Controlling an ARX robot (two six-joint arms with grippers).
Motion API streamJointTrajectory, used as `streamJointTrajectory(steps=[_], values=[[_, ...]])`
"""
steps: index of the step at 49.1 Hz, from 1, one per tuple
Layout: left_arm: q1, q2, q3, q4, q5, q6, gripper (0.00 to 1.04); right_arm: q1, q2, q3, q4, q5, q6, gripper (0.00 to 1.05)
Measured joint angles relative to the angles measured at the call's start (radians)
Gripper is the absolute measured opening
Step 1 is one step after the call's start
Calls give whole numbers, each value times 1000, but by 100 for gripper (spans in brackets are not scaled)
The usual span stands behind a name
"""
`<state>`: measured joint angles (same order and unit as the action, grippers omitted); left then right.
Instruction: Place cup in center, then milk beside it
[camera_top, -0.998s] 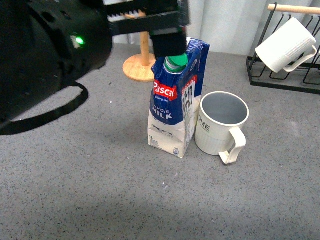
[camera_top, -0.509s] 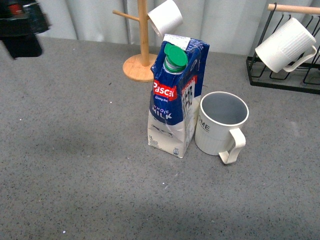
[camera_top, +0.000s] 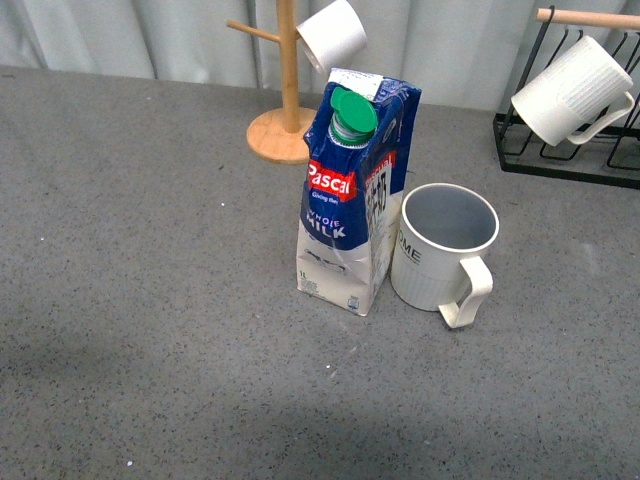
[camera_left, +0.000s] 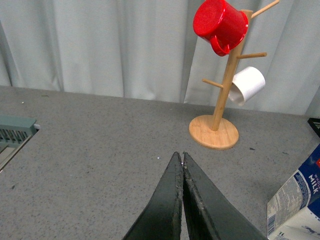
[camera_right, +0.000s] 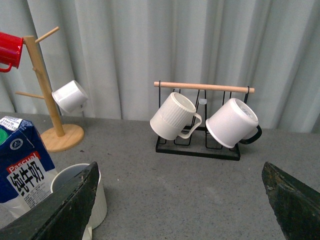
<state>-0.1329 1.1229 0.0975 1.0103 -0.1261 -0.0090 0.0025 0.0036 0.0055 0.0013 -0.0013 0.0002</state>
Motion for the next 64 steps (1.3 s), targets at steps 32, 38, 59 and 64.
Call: streamJointTrajectory(steps=[32, 38, 59, 64], values=[[130, -443, -77, -351, 124, 2, 4, 0, 0, 0, 0, 0, 0, 95], [130, -535, -78, -433, 124, 2, 4, 0, 0, 0, 0, 0, 0, 95], [130, -760, -78, -645, 124, 2, 4, 0, 0, 0, 0, 0, 0, 95], [130, -817, -78, -700, 124, 2, 4, 0, 0, 0, 0, 0, 0, 95]])
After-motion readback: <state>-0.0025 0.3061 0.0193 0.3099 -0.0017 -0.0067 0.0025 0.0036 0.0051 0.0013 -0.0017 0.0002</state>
